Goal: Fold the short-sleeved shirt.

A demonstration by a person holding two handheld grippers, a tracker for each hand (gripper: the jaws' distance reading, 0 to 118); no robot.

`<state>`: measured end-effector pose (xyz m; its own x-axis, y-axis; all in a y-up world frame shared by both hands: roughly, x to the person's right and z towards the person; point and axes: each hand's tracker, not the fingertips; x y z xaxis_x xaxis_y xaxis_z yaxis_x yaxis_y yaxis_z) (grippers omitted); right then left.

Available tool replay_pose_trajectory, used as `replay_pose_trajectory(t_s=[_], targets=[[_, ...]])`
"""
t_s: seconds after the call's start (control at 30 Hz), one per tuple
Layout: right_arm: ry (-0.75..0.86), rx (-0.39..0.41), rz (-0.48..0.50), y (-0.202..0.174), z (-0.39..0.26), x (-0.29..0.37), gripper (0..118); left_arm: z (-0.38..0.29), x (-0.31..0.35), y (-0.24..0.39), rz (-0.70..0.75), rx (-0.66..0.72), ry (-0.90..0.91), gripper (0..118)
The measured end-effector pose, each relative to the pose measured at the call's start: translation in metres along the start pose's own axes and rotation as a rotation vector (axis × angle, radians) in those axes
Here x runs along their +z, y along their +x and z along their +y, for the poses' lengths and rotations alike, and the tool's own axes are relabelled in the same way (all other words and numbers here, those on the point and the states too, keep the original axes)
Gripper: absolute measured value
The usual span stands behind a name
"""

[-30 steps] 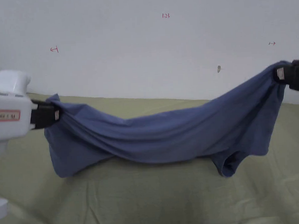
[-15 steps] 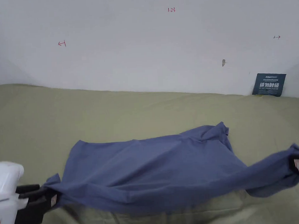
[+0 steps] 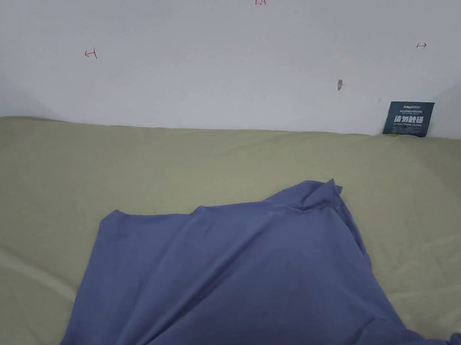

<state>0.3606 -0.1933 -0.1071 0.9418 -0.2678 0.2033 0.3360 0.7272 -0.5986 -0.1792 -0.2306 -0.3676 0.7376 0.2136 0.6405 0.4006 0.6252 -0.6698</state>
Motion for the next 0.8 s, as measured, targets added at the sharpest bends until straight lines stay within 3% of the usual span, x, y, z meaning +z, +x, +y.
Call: replay_pose_trajectory(t_s=[0.1,0.23,0.33,0.37,0.43,0.63,0.73,0.77,0.8], targets=[[-0.043,-0.049,-0.022,0.008,-0.010,-0.002,1,-0.006,-0.001,-0.003,-0.005,0.016,-0.027,13],[-0.113,-0.106,-0.071,0.014,-0.016,-0.004,9,-0.014,0.001,-0.004,0.035,0.025,-0.107,18],[-0.123,-0.116,-0.115,0.023,-0.018,0.003,72,-0.025,0.015,-0.009,0.039,0.047,-0.120,20],[-0.111,-0.117,-0.144,0.023,-0.018,0.009,75,-0.028,0.021,-0.009,0.056,0.059,-0.129,20],[-0.095,-0.097,-0.176,0.017,-0.011,0.020,75,-0.026,0.034,-0.008,0.111,0.082,-0.127,22],[0.007,0.021,-0.245,-0.047,0.034,0.022,75,0.029,0.068,0.048,0.213,0.043,0.064,48],[0.024,0.072,-0.326,-0.082,0.042,0.005,73,0.050,0.065,0.094,0.216,0.013,0.163,47],[0.013,0.091,-0.347,-0.097,0.041,0.001,71,0.051,0.060,0.105,0.217,0.029,0.185,40],[0.014,0.097,-0.356,-0.110,0.034,-0.004,63,0.052,0.057,0.118,0.215,0.054,0.195,24]])
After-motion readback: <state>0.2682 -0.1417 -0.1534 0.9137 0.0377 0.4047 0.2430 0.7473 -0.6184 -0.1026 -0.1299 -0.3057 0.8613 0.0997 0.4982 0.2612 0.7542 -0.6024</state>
